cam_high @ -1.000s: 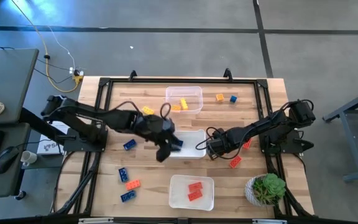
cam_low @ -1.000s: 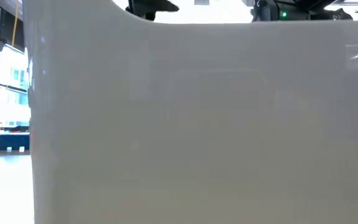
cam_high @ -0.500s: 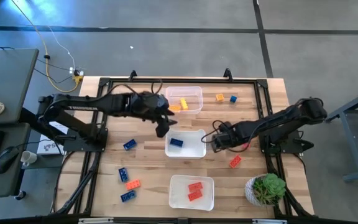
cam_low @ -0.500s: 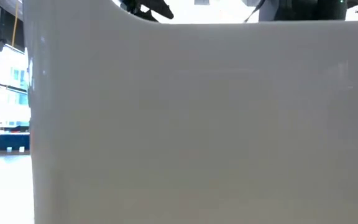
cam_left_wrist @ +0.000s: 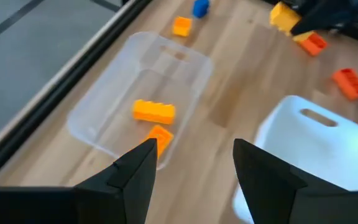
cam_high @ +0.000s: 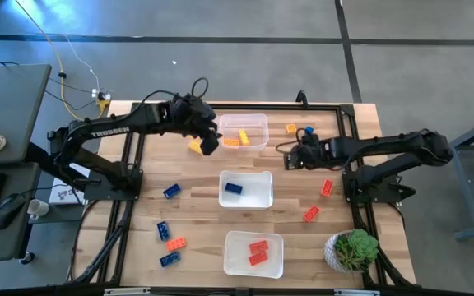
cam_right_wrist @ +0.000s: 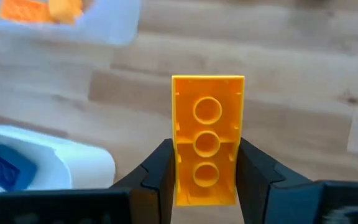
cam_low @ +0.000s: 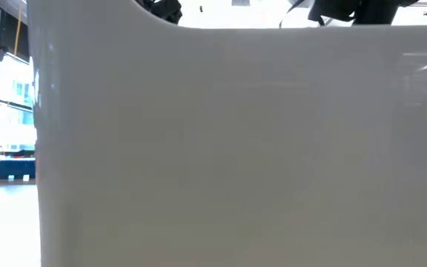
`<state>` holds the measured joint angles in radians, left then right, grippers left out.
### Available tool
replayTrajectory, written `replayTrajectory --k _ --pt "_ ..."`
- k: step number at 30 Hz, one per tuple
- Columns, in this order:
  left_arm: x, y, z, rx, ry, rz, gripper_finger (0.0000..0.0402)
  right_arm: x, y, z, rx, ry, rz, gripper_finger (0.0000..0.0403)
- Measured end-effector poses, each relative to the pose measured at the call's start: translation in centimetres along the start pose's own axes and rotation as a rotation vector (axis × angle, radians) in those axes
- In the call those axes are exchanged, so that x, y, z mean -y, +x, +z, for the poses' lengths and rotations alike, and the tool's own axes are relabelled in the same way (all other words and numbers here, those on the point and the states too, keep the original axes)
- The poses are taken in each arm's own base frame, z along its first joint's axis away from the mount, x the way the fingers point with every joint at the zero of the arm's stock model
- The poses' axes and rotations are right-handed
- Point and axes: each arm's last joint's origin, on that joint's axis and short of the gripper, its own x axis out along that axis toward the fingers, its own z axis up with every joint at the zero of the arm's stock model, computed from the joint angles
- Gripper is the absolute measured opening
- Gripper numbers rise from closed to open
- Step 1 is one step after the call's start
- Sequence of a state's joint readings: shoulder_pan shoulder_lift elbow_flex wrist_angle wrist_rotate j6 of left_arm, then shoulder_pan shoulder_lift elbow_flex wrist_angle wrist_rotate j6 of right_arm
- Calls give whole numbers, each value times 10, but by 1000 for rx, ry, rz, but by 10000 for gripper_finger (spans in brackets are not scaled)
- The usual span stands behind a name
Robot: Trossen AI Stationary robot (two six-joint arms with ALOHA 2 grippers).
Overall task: Sort & place blocks by color
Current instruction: Put the yellow game piece into the transparent bin
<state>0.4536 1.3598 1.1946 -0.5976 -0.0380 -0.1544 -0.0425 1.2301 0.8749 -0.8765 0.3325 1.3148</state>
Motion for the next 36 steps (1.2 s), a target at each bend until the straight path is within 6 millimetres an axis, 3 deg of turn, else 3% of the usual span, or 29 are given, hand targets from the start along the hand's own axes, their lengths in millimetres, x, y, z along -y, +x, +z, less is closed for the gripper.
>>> replayTrajectory --k 12,25,30,36 --pt "-44 -1 2 -9 -52 113 200 -18 5 54 236 -39 251 103" --pt "-59 -3 -12 -149 -243 172 200 -29 -1 127 665 -330 498 106" --pt "-54 -5 -23 -266 -247 180 200 -28 17 143 648 -371 578 109" --pt "-41 -7 -32 -353 -265 181 200 -29 52 145 512 -394 586 111"
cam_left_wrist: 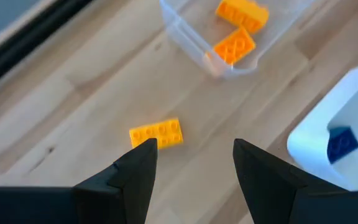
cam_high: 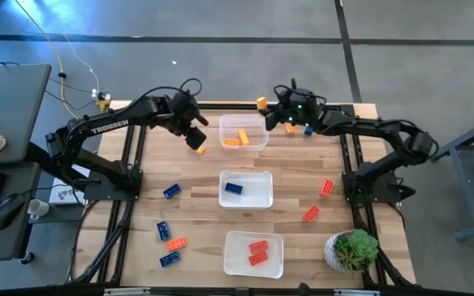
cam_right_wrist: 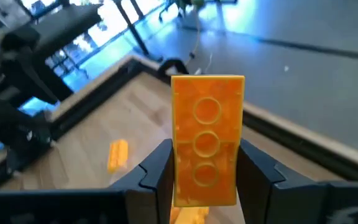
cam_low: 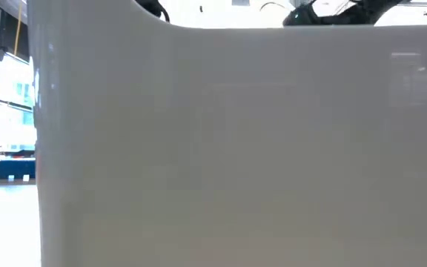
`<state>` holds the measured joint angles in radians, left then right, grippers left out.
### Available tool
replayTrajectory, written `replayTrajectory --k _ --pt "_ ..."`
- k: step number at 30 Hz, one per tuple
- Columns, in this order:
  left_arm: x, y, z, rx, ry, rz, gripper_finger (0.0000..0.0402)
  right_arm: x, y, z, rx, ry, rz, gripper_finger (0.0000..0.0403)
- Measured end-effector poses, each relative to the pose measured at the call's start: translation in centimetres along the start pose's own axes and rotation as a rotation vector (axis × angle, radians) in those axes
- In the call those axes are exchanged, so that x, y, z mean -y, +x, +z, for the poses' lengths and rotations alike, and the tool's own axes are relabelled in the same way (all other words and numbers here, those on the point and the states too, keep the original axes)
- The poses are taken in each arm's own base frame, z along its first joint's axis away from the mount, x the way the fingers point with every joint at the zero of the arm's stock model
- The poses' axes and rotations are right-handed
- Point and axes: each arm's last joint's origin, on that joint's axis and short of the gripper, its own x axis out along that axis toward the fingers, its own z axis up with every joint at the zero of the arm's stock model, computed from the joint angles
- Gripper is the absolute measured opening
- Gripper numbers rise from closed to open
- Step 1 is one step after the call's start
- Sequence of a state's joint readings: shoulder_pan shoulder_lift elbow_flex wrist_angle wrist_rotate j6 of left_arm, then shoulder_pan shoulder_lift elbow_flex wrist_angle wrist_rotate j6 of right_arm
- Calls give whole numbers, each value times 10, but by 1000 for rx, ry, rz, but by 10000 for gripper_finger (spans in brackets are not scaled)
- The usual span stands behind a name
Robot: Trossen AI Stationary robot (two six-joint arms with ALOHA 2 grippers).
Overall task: Sort & place blocks by color
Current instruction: Put the yellow game piece into the transparent bin
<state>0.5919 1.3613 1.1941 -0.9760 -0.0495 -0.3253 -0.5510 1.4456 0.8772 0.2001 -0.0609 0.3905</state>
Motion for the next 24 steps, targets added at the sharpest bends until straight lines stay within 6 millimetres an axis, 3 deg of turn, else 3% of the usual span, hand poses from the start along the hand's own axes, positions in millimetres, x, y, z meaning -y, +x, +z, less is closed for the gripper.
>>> replayTrajectory --k 11,24 --pt "13 26 -32 -103 -11 81 200 12 32 -32 -164 10 27 112" --pt "29 47 -73 -264 49 54 200 11 42 -47 -235 20 59 117"
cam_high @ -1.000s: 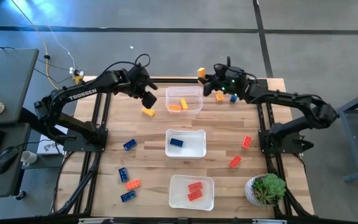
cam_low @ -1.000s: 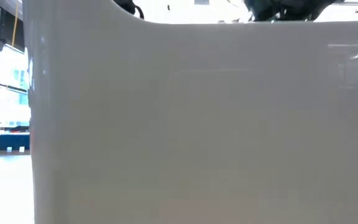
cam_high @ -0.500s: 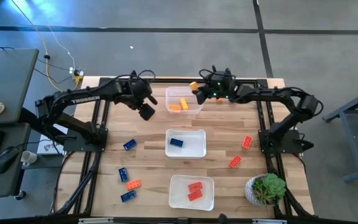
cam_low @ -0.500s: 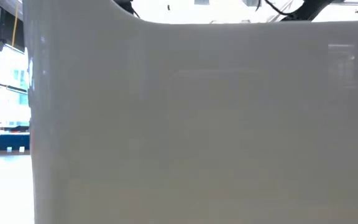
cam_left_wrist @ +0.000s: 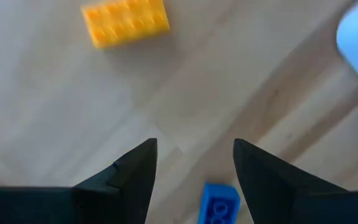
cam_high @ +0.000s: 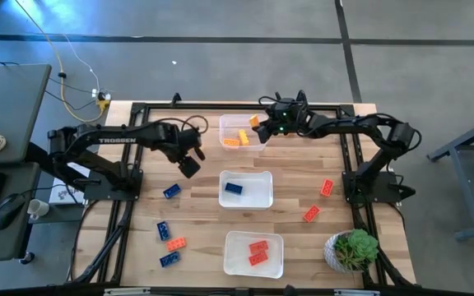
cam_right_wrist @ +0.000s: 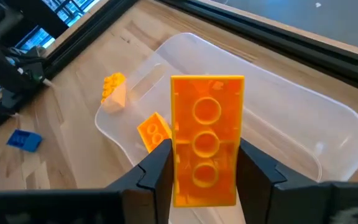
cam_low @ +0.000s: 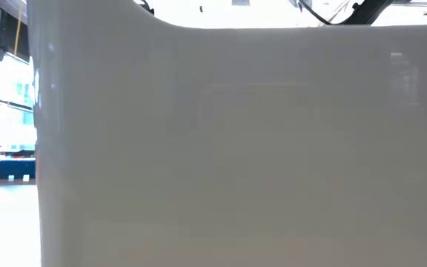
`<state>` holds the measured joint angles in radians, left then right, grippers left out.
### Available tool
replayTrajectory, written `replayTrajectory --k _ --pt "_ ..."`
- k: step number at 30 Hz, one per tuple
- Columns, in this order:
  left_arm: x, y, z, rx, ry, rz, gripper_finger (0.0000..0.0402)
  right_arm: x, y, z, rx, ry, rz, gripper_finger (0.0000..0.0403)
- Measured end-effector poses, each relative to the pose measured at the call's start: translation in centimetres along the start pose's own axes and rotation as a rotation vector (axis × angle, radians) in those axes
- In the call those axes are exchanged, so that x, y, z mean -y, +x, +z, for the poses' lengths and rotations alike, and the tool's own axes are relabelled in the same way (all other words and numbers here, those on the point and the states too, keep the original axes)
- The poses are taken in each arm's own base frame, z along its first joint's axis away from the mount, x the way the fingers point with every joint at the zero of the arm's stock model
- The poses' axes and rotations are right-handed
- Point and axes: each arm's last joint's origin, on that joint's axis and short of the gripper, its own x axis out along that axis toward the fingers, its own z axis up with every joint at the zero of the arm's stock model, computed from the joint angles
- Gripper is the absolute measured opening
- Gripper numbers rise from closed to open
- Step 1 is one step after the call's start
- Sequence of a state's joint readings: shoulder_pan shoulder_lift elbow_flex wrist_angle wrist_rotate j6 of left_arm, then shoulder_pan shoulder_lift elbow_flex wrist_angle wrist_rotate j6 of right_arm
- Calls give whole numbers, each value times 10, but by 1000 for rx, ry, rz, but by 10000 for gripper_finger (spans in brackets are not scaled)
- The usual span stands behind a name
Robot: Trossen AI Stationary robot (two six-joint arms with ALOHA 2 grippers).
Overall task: Sort & place blocks by color
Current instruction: Put the yellow game piece into the transparent bin
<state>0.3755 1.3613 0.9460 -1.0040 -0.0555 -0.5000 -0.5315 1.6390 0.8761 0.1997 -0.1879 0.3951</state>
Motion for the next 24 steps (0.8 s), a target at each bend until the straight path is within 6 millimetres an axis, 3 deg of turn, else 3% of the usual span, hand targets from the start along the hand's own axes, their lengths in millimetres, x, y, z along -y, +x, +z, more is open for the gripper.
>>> replayTrajectory --k 15,24 --pt "15 5 -32 -154 35 52 200 -5 1 -2 -5 -11 10 200" --pt "22 4 -43 -232 11 34 200 -5 0 0 14 -7 -7 209"
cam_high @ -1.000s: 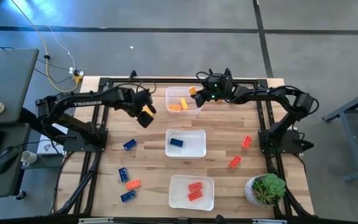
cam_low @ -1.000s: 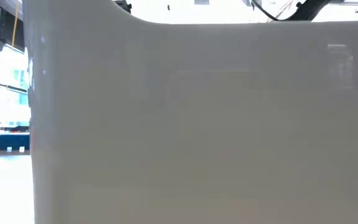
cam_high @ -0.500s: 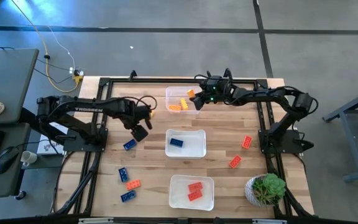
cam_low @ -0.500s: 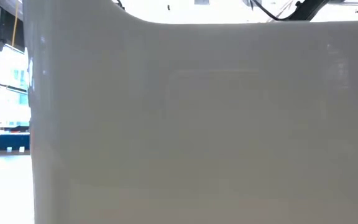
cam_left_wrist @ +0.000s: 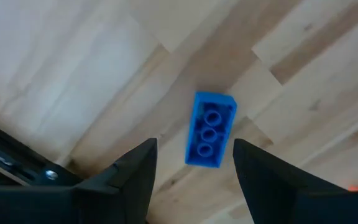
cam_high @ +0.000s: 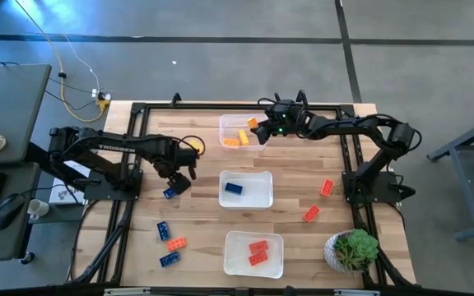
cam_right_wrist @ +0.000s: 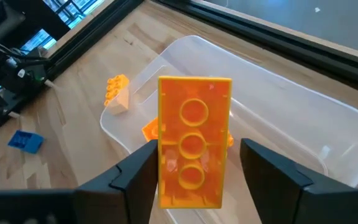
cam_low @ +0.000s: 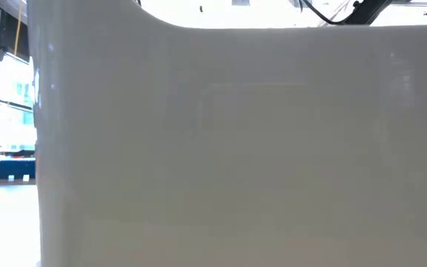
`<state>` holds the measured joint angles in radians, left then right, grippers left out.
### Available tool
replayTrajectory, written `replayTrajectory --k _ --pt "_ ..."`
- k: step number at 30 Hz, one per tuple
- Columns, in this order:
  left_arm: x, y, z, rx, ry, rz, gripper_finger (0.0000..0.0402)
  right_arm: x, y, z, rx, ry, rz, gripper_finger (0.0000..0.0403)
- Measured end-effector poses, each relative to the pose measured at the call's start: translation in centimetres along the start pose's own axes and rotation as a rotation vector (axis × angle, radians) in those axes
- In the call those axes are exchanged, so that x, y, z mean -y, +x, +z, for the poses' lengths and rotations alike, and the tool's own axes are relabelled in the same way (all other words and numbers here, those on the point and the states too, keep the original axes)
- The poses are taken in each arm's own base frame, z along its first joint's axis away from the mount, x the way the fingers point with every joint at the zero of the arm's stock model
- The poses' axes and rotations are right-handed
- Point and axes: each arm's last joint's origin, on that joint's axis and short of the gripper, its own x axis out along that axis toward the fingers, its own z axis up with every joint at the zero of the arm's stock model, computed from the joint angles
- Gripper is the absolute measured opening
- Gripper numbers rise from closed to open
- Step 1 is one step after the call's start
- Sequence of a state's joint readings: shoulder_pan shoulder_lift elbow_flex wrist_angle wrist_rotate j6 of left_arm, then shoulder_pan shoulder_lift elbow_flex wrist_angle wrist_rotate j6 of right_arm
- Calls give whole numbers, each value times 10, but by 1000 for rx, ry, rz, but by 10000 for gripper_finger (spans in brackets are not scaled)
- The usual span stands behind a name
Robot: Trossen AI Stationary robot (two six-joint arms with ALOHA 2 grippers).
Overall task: Sort & place blocks by color
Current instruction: Put the yellow game piece into the transparent bin
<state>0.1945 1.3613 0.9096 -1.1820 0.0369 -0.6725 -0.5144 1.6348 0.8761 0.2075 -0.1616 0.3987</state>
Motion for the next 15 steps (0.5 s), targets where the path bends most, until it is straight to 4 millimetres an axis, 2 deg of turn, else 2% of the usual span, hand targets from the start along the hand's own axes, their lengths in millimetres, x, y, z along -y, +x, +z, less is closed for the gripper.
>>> replayTrajectory --k 9,15 --pt "10 0 -9 -25 50 -27 200 0 0 0 -7 -7 18 210" --pt "13 1 -11 -26 17 -26 200 -1 0 0 -11 -7 29 210"
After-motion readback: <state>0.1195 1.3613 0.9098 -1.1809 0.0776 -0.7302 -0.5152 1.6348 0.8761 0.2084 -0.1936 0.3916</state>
